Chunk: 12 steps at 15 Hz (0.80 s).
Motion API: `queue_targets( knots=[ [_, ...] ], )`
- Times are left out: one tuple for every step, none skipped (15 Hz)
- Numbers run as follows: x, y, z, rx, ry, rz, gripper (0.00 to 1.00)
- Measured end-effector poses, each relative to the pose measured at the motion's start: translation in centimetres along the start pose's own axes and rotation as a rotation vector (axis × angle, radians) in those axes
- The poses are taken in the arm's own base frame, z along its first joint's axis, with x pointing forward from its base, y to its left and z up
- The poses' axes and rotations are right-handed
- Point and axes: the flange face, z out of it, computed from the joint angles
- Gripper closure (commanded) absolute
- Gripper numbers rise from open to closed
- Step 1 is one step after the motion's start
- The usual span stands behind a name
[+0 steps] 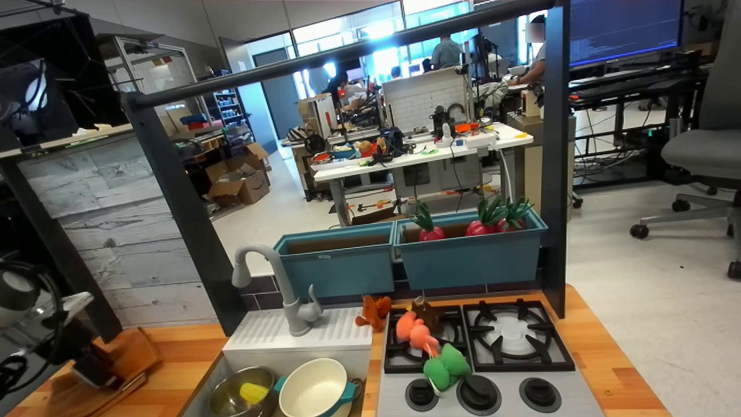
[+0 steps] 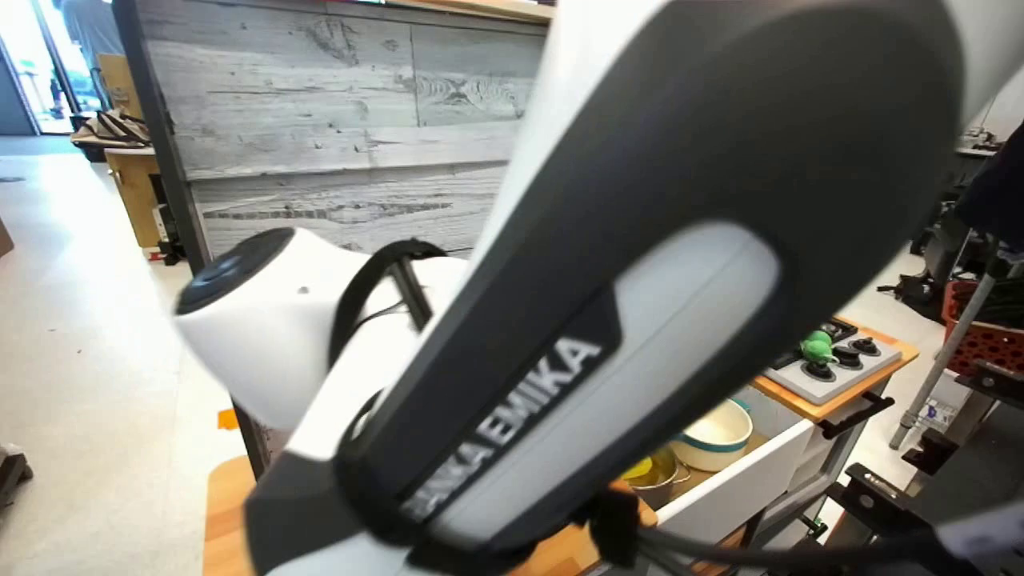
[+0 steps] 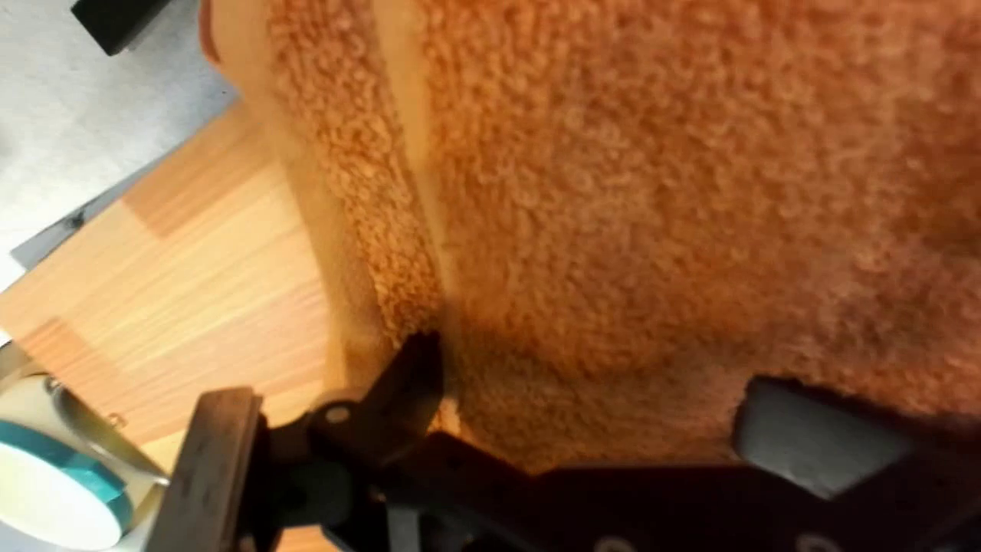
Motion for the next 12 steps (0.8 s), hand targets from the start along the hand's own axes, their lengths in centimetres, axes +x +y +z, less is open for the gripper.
queue_targets(
  knots=[
    [2.2,1.6,1.1,-0.028,0.006,0.052,0.00],
    [4.2,3.2,2.2,-0.055,0.009,0.101,0.00],
    [6.0,4.8,3.2,-0.081,0.009,0.146,0.00],
    [7.3,6.0,3.9,-0.100,0.006,0.175,0.00],
    [8.1,6.6,4.4,-0.106,0.000,0.189,0.00],
    [8.1,6.6,4.4,-0.105,-0.006,0.189,0.00],
    [7.7,6.2,4.1,-0.098,-0.009,0.174,0.00],
    [6.9,5.3,3.6,-0.085,-0.014,0.147,0.00],
    [5.7,4.1,2.8,-0.069,-0.016,0.105,0.00],
    [4.1,2.8,1.9,-0.052,-0.016,0.056,0.00],
    [2.3,1.4,0.9,-0.037,-0.013,0.002,0.00],
    [0.3,0.0,-0.1,-0.020,-0.009,-0.051,0.00]
  ],
)
